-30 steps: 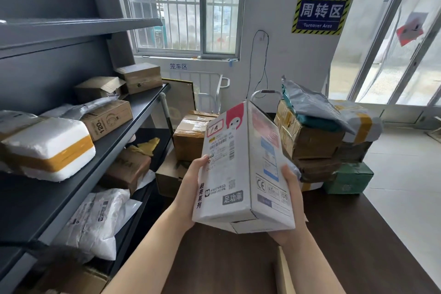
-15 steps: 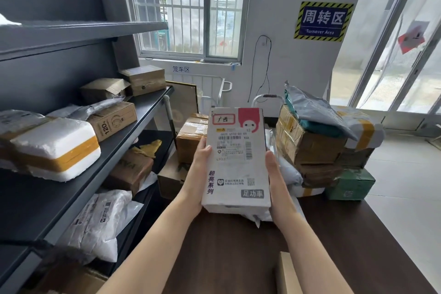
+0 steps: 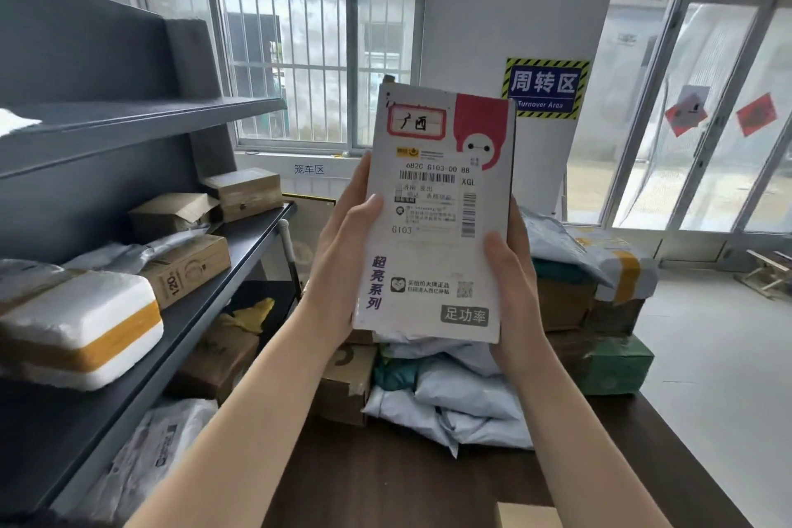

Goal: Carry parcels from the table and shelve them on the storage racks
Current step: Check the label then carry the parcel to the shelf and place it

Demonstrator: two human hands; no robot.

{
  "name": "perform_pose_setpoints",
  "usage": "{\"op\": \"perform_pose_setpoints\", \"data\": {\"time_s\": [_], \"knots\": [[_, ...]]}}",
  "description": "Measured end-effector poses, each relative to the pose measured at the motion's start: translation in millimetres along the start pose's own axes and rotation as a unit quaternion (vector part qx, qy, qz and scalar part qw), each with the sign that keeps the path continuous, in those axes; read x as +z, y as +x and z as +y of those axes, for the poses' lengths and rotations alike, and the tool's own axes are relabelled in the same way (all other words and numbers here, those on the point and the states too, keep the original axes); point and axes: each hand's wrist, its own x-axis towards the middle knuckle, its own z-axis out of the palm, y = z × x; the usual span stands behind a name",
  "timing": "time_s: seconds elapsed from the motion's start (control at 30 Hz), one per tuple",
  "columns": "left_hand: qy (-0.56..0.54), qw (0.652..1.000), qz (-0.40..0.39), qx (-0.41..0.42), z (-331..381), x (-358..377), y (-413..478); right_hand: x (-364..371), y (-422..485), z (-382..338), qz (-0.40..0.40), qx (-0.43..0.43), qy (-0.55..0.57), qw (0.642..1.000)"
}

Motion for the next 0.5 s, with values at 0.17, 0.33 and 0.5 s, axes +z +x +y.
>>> {"op": "perform_pose_setpoints", "data": {"time_s": [0.17, 0.33, 0.5], "knots": [[0.004, 0.999, -0.018, 0.027, 17.9, 4.3, 7.8, 6.5, 8.7, -20.8, -0.011, -0.023, -0.001, 1.000], [0.035, 0.995, -0.025, 0.091, 35.9, 7.7, 2.8, 10.7, 10.8, -42.1, -0.030, -0.038, 0.024, 0.999], [0.057, 0.987, -0.018, 0.147, 63.1, 24.1, -9.2, 17.7, 17.4, -76.4, -0.072, -0.035, 0.075, 0.994]]}}
